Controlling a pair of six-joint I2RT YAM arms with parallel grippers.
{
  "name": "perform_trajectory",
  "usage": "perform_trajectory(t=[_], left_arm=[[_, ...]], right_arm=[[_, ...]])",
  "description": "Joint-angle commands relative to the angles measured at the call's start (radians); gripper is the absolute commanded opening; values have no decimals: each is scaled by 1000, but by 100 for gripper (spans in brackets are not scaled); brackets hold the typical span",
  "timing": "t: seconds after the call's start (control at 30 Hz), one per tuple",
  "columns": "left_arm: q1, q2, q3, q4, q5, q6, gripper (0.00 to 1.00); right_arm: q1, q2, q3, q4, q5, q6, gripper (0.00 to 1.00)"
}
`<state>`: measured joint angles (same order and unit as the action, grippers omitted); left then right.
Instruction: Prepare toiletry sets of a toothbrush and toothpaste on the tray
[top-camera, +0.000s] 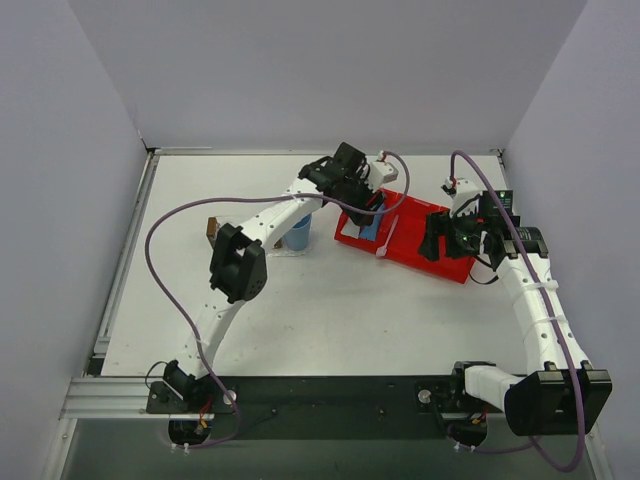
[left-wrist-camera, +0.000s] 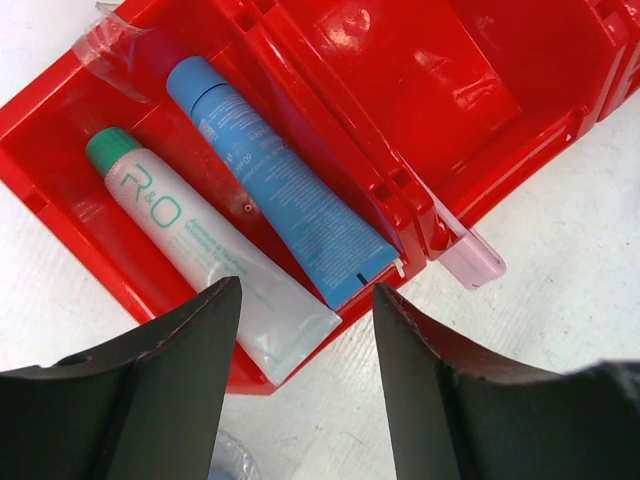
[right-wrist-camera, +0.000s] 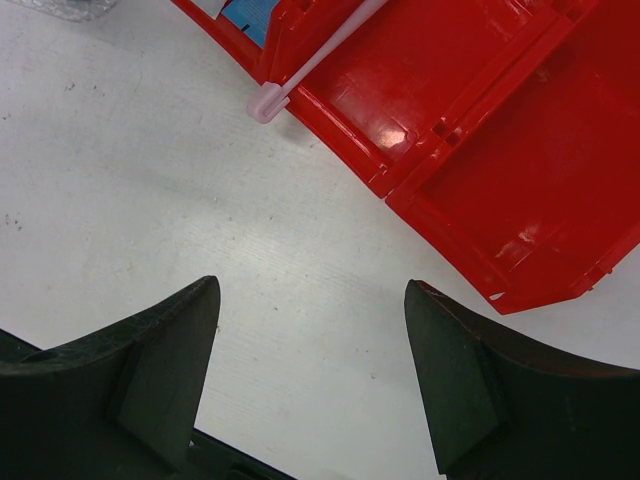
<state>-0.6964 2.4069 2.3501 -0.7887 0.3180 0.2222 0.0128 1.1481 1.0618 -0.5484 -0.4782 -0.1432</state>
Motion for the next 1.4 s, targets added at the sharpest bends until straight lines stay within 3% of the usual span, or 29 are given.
perform_trajectory(t=[0.0,0.93,1.37], left_arm=[[-11,34,61,66,20,17,65],[-14,130,97,51,76,48,64],[-12,15,-58,63,52,77,66]], right_arm=[[-7,-4,-11,10,3,-16,69],[-8,-1,-16,10,-5,-22,69],[-10,-7,-19,7,-10,-25,69]])
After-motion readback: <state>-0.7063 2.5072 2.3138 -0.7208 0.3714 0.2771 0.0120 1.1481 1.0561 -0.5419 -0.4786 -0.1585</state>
